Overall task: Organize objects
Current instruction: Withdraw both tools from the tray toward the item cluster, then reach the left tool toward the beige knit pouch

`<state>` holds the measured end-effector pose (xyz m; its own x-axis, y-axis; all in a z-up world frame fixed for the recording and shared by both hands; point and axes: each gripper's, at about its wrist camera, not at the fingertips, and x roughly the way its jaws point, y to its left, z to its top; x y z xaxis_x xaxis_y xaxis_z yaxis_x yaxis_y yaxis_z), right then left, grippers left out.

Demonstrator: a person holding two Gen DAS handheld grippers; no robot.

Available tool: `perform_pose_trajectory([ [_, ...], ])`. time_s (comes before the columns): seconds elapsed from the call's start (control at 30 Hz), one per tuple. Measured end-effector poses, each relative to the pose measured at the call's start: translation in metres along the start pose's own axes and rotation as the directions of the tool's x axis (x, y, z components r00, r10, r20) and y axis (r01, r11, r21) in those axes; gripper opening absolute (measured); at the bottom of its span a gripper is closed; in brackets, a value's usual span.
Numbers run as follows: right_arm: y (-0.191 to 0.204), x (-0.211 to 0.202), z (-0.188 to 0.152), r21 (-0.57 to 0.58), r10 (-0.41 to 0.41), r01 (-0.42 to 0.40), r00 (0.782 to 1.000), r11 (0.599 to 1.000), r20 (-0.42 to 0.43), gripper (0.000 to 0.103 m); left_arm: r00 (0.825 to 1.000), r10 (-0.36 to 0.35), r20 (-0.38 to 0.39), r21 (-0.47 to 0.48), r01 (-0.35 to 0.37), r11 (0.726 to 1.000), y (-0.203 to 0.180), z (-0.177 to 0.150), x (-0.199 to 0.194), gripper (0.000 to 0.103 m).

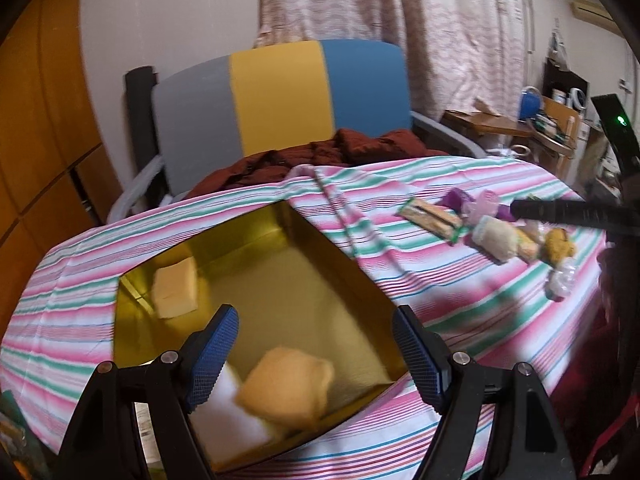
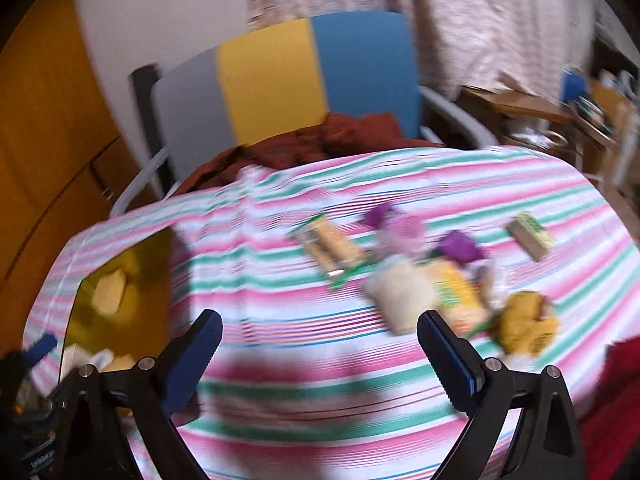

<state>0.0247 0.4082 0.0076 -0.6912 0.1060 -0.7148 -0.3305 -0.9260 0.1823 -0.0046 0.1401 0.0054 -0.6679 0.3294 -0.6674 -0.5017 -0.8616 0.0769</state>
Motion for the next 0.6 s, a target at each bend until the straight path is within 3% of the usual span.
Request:
perform_pose_trajectory([
  [0.13, -0.058, -0.01, 0.011, 0.146, -0.054, 0.05, 0.998, 0.988, 0.023, 0.101, 0.997, -0.077, -0.003, 0.027, 0.077, 0.997, -0.018, 0.005, 0.006, 0.081],
  [0.3, -0.128, -0.011, 0.01, 0.382, -0.039, 0.018, 0.998, 0.924, 0.047, 0.102, 0.987, -0.146, -0.063, 0.01, 0.146, 0.989, -0.034, 0.01, 0.022, 0.081],
  [0.4, -0.145, -0.004, 0.002, 0.432, -0.045, 0.018, 0.998, 0.902, 0.052, 0.102, 0.979, -0.184, -0.087, 0.013, 0.186, 0.982, -0.044, 0.012, 0.028, 0.08],
  [0.47, -0.153, -0.002, -0.001, 0.475, -0.002, -0.028, 0.998, 0.88, 0.063, 0.102, 0.967, -0.228, -0.113, 0.006, 0.23, 0.973, -0.051, 0.016, 0.035, 0.08],
  [0.6, -0.153, -0.004, 0.0, 0.471, 0.013, -0.06, 0.995, 0.88, 0.102, 0.103, 0.947, -0.278, -0.162, -0.001, 0.282, 0.96, -0.07, 0.022, 0.054, 0.079],
])
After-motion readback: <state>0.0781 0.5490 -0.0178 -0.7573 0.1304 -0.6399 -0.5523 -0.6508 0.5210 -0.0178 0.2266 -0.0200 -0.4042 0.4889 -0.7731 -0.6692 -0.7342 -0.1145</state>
